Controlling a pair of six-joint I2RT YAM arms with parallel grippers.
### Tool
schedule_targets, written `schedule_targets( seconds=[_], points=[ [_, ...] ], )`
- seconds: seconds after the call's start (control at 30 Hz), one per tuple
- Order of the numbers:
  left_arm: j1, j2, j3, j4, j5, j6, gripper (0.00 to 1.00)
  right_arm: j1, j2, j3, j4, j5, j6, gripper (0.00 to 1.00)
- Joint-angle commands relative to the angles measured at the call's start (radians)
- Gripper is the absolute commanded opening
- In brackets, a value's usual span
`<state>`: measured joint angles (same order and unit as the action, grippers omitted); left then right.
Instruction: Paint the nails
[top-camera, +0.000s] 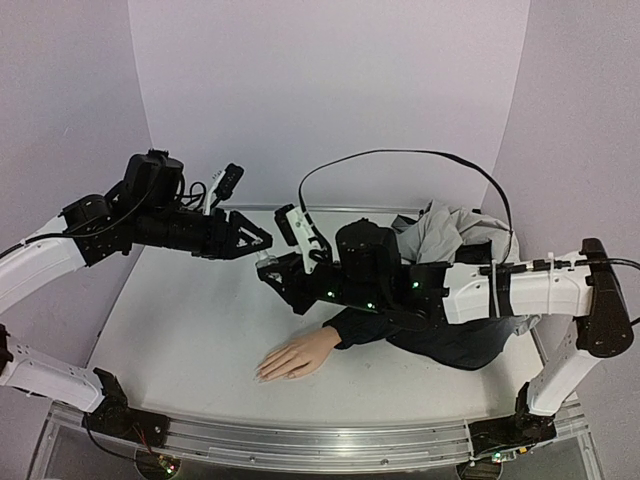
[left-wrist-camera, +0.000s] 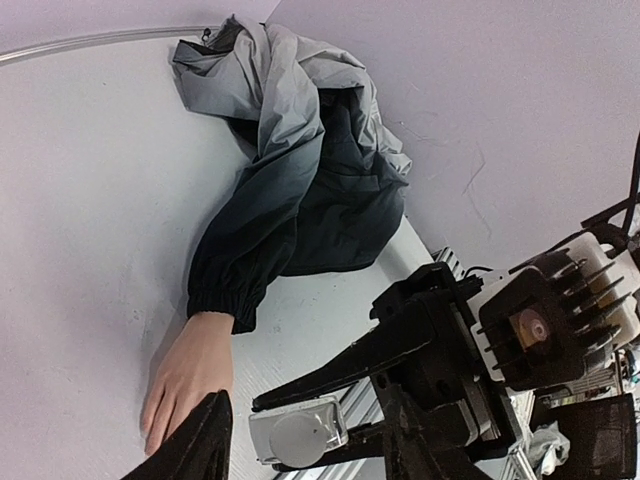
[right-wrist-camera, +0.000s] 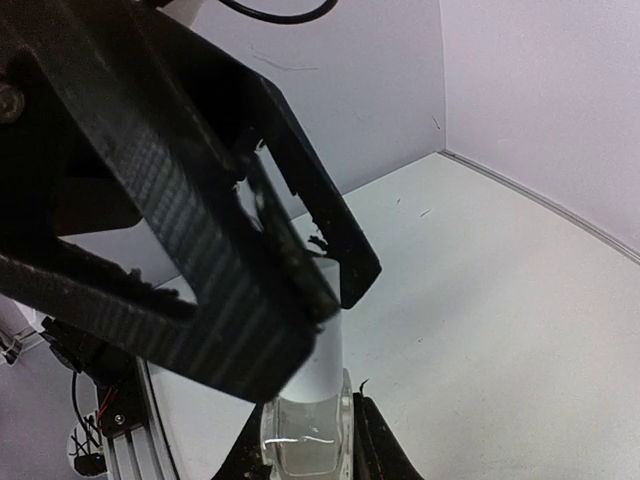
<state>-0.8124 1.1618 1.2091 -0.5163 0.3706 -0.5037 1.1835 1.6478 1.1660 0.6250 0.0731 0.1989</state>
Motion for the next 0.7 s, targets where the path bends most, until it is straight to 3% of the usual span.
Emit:
schedule_targets(
  seconds=[0.0,0.5,0.67],
  points=[
    [0.002,0.01,0.058,0.009,-0.012,-0.03,0.46,0.012,0.017,0.074,0.034,0.099,-0.038,0.0],
    [-0.001,0.051,0.063,0.023,0.038,-0.006,0.01,0.036,0.041,0.107,0.04,0.108,-0.054,0.0],
    [-0.005,0.058,0.053,0.09,0.195,0.065,0.0,0.033,-0.023,0.045,0.094,-0.016,-0.085,0.0]
  ],
)
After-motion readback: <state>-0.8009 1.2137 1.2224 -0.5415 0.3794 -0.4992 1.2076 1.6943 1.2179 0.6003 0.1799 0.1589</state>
